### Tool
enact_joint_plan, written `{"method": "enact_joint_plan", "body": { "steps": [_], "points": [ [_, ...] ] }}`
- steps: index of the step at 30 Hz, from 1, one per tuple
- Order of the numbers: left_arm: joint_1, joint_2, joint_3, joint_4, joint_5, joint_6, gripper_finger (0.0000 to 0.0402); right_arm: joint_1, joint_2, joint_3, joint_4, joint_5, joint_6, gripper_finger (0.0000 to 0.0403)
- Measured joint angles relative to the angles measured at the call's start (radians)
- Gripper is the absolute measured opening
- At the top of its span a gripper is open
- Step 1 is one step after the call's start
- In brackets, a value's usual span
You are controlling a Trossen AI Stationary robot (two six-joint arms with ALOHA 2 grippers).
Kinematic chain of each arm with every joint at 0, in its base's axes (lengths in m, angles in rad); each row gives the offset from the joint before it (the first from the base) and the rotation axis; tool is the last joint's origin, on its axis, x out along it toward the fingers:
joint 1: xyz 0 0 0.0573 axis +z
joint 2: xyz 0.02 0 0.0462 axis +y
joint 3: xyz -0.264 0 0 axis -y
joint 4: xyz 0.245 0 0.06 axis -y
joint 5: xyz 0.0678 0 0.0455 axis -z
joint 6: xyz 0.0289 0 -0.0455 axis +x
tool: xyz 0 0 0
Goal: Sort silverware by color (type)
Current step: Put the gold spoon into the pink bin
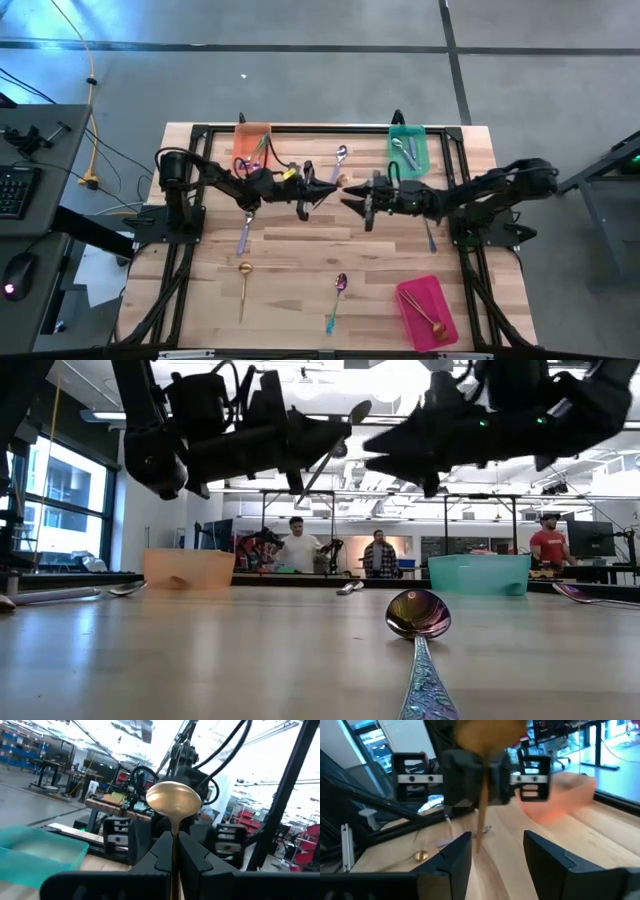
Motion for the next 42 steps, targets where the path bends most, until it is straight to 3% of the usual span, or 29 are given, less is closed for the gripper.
{"method": "enact_joint_plan", "body": {
  "steps": [12,16,22,25,30,35,42],
  "points": [
    [-0.011,-0.001,0.005,0.04,0.039,0.007,0.0001,0.012,0.2,0.231,-0.011,0.027,-0.029,0.0152],
    [-0.012,-0.001,0.007,0.04,0.046,0.008,0.0001,0.021,0.212,0.24,-0.014,0.04,-0.022,0.0112],
    [-0.004,-0.001,0.007,0.04,0.093,0.002,0.0003,0.044,0.206,0.243,-0.028,0.063,-0.054,0.0012],
    [0.012,-0.001,0.007,0.04,0.104,-0.022,0.0012,0.06,0.204,0.243,-0.043,0.105,-0.077,0.0014],
    [0.057,-0.001,0.005,0.04,0.182,-0.064,0.0034,0.086,0.154,0.242,-0.166,0.174,-0.076,0.0005],
    [0.098,-0.001,0.005,0.039,0.242,-0.058,0.0054,0.117,0.02,0.242,-0.392,0.273,-0.041,0.0003],
    [0.124,-0.001,-0.026,0.033,0.294,0.034,0.0035,0.165,-0.209,0.242,-0.766,0.329,0.094,0.0002]
  ]
}}
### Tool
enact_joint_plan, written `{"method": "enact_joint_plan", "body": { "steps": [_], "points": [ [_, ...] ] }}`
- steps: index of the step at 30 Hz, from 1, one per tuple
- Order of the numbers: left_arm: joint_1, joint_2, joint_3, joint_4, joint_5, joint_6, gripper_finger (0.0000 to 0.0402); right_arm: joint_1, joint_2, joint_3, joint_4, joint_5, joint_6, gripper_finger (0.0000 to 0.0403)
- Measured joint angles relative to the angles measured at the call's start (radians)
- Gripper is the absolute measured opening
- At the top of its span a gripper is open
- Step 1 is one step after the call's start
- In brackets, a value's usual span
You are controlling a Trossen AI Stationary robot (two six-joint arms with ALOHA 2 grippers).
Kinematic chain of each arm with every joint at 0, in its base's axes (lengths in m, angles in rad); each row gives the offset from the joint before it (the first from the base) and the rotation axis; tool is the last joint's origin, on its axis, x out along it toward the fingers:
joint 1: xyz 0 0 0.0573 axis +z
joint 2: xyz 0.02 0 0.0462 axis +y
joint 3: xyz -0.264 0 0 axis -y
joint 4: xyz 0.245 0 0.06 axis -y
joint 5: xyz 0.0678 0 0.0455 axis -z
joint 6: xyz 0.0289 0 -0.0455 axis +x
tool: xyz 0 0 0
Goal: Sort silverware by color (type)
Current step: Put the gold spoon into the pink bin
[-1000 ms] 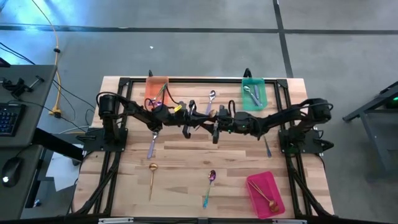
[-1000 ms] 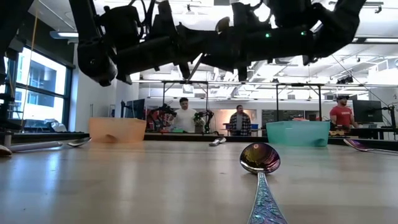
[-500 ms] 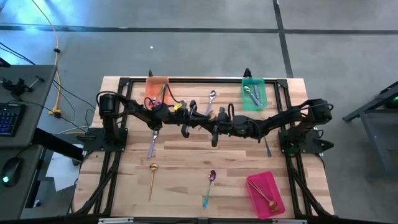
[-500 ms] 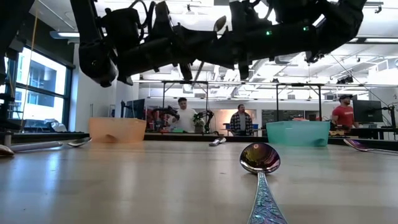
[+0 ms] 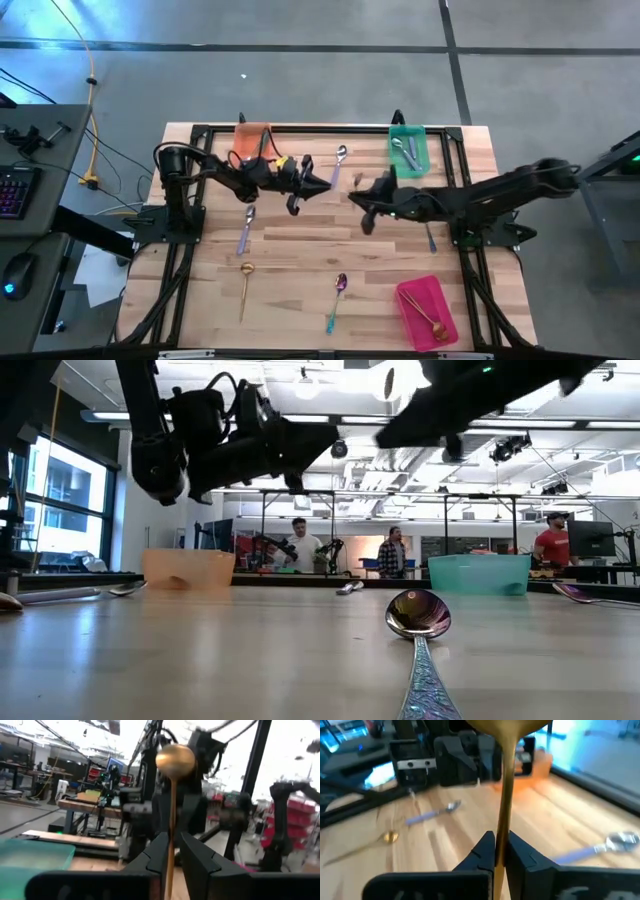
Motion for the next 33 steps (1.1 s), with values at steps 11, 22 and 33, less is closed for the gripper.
{"method": "enact_joint_plan", "body": {
  "steps": [11,22,33],
  "points": [
    [0.0,0.0,-0.122,-0.008,-0.03,0.104,0.0001,0.162,-0.156,0.169,-0.689,0.0,0.36,0.0001],
    [-0.008,0.0,-0.13,-0.013,-0.047,0.14,0.0,0.448,-0.09,0.369,-0.937,-0.122,0.815,0.0001],
    [-0.02,0.0,-0.11,-0.028,-0.022,0.164,0.0,0.708,0.059,0.379,-1.0,-0.278,1.383,0.0]
  ]
}}
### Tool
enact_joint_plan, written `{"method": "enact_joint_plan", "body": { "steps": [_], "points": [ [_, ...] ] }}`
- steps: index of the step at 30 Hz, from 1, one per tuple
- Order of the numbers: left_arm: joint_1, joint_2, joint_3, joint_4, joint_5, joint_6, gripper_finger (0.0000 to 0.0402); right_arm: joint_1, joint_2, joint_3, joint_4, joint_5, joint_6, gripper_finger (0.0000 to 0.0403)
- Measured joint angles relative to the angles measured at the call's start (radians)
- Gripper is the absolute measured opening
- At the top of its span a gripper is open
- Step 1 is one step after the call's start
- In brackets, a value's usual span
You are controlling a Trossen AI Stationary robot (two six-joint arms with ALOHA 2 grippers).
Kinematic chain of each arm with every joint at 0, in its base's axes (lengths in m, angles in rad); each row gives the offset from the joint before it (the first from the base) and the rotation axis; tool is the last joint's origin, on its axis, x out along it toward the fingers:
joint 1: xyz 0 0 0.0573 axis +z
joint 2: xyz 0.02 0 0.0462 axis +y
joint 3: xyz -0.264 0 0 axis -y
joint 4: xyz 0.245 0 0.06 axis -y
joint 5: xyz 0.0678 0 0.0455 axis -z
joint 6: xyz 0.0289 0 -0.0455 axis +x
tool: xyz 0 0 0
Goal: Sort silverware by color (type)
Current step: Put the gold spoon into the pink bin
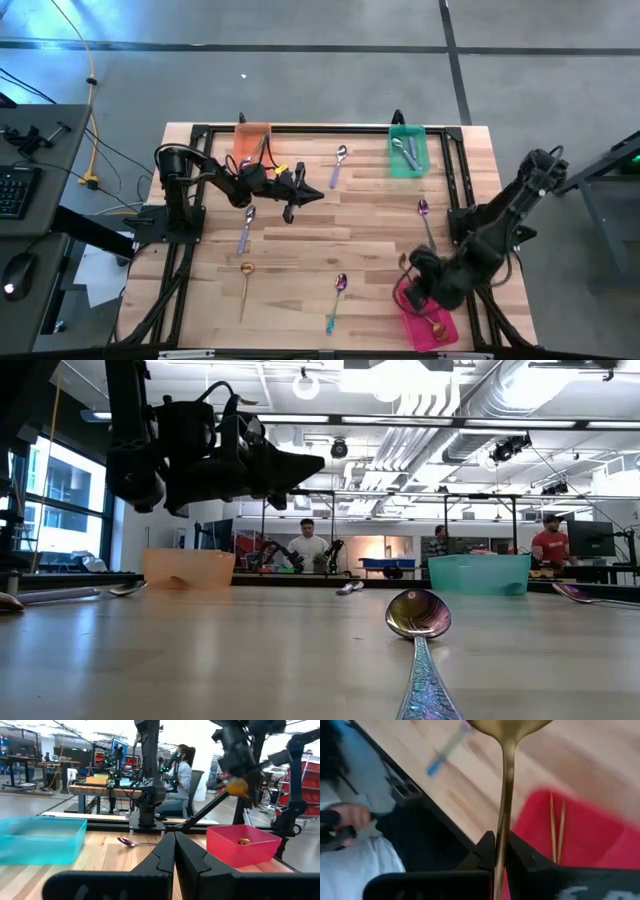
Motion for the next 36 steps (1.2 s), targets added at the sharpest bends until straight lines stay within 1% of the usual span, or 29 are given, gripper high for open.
{"method": "enact_joint_plan", "body": {
  "steps": [6,9,11,17,24,29,33,36],
  "points": [
    [0.0,0.0,0.021,-0.031,0.0,0.004,0.0,0.1,0.089,0.001,0.053,-0.115,0.269,0.0],
    [0.001,0.0,0.027,-0.049,0.0,0.031,0.0,0.132,0.135,0.001,0.059,-0.125,0.348,0.0],
    [0.004,0.0,0.03,-0.05,0.0,0.035,0.0,0.144,0.167,0.001,0.067,-0.13,0.37,0.0],
    [0.023,0.0,0.047,-0.054,0.0,0.036,0.0,0.15,0.254,0.001,0.077,-0.147,0.331,0.0],
    [0.029,0.0,0.055,-0.054,0.0,0.062,0.0,0.117,0.325,0.0,0.069,-0.188,0.26,0.0],
    [0.029,0.0,0.055,-0.053,0.0,0.063,0.0,0.108,0.348,0.0,0.067,-0.228,0.207,0.0],
    [0.029,0.0,0.055,-0.055,0.0,0.063,0.0,0.108,0.348,-0.001,0.048,-0.25,0.2,0.0001],
    [0.029,0.0,0.055,-0.056,0.0,0.063,0.0,0.108,0.348,-0.001,0.049,-0.266,0.187,0.0014]
  ]
}}
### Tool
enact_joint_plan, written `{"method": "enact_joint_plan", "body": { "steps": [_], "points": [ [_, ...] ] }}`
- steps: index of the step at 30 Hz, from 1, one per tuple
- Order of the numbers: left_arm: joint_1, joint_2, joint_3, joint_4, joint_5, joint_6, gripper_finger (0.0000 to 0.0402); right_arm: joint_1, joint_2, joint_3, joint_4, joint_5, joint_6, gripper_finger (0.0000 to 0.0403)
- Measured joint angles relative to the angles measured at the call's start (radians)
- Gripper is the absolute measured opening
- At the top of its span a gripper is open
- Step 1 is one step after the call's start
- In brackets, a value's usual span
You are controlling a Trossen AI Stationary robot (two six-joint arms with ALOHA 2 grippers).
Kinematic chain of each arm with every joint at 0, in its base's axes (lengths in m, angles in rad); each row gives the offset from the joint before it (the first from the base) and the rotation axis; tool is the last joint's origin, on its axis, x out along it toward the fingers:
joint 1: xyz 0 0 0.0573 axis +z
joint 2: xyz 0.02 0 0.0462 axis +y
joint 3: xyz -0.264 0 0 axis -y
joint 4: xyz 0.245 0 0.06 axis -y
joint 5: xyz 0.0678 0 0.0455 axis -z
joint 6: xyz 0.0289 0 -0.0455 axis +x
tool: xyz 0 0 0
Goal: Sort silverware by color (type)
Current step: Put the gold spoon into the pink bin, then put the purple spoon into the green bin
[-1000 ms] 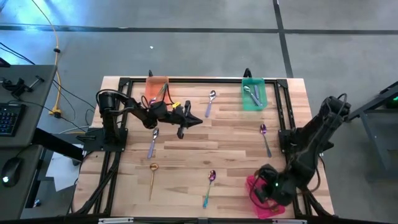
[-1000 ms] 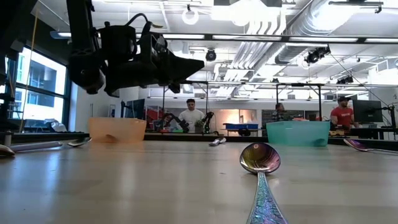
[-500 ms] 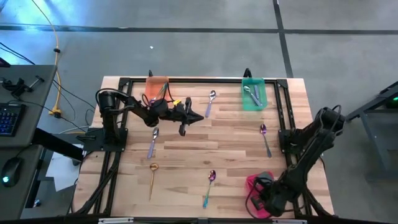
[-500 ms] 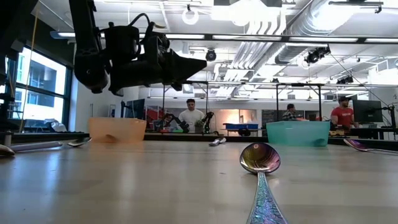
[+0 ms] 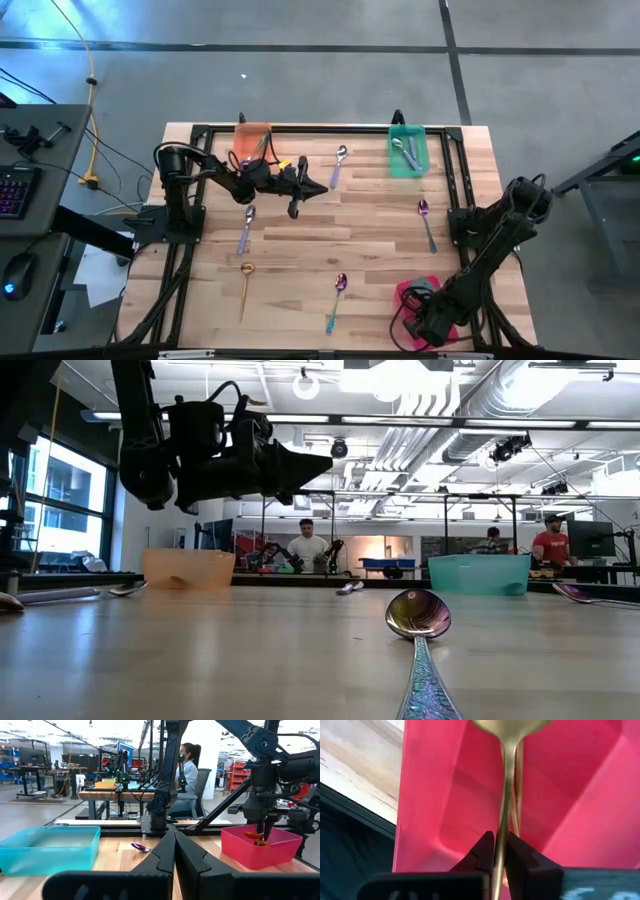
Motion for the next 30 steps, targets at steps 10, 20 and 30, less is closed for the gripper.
{"method": "enact_joint_plan", "body": {
  "steps": [10,20,30],
  "points": [
    [0.006,0.0,0.001,-0.009,-0.063,0.016,0.0,-0.032,-0.036,0.0,-0.093,-0.086,-0.033,0.008],
    [-0.001,0.0,0.146,-0.354,-0.086,0.135,0.0,-0.077,-0.241,0.0,-0.192,0.382,-0.294,0.0007],
    [0.004,0.0,0.304,-0.852,-0.267,0.079,0.0002,-0.236,-0.392,-0.271,0.116,0.629,-0.779,0.0]
  ]
}}
